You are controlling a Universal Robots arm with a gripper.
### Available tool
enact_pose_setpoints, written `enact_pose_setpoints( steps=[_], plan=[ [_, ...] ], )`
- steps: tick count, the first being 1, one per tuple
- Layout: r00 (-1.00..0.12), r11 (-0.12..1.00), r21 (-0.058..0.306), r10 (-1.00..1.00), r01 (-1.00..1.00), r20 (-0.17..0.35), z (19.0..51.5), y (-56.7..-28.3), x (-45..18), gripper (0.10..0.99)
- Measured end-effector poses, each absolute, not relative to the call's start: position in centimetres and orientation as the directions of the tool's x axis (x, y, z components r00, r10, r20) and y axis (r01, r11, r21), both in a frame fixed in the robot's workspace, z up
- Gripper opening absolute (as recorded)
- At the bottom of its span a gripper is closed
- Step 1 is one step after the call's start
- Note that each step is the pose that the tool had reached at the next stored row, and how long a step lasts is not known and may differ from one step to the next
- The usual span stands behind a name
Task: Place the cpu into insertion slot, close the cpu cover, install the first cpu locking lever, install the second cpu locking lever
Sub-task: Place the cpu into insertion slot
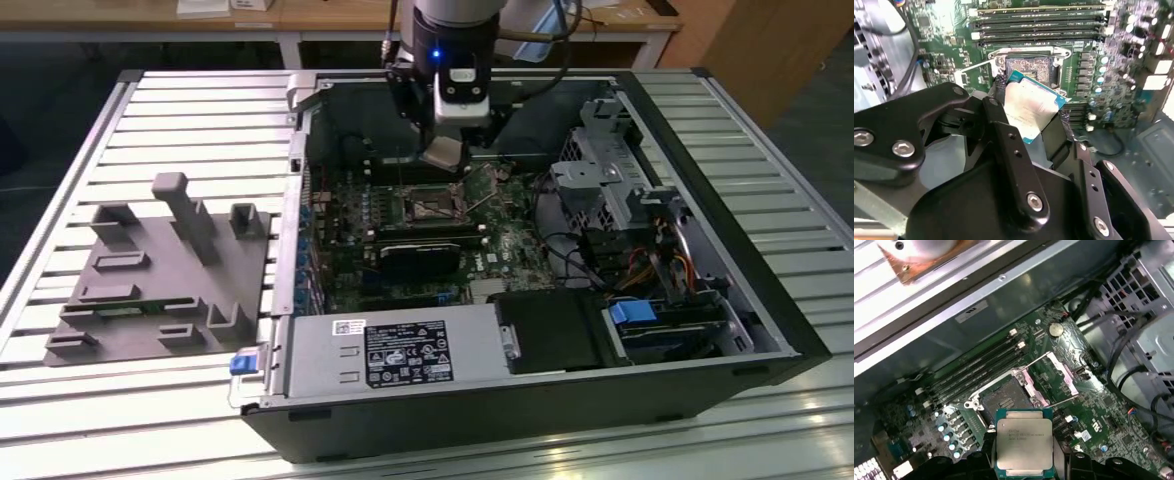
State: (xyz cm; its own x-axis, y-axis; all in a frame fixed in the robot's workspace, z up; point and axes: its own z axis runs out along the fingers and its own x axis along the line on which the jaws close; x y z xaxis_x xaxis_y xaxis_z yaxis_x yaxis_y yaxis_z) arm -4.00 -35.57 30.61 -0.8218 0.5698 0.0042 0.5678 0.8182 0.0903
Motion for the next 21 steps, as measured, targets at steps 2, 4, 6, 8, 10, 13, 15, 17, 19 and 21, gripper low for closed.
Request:
enact_pose_setpoints(
  steps=[2, 4, 6, 8, 10, 13, 15, 17, 19, 21],
  plan=[
    [-0.8, 0.797, 0.09, 0.599, 0.597, 0.004, 30.52, -35.57, -4.0, 0.537],
    [-0.778, 0.774, 0.09, 0.629, 0.626, 0.004, 30.44, -35.57, -4.0, 0.537],
    [-0.754, 0.751, 0.09, 0.657, 0.654, 0.004, 30.37, -35.57, -4.0, 0.537],
    [-0.73, 0.727, 0.09, 0.683, 0.681, 0.004, 30.3, -35.57, -4.0, 0.537],
    [-0.705, 0.702, 0.09, 0.709, 0.707, 0.004, 30.23, -35.57, -4.0, 0.537],
    [-0.665, 0.662, 0.09, 0.747, 0.744, 0.004, 30.13, -35.57, -4.0, 0.537],
    [-0.638, 0.635, 0.09, 0.77, 0.767, 0.004, 30.05, -35.57, -4.0, 0.537],
    [-0.609, 0.606, 0.09, 0.793, 0.79, 0.004, 29.97, -35.57, -4.0, 0.537],
    [-0.579, 0.577, 0.09, 0.815, 0.812, 0.004, 29.88, -35.57, -4.0, 0.537],
    [-0.55, 0.547, 0.09, 0.835, 0.832, 0.004, 29.77, -35.57, -4.0, 0.537]
  ],
)
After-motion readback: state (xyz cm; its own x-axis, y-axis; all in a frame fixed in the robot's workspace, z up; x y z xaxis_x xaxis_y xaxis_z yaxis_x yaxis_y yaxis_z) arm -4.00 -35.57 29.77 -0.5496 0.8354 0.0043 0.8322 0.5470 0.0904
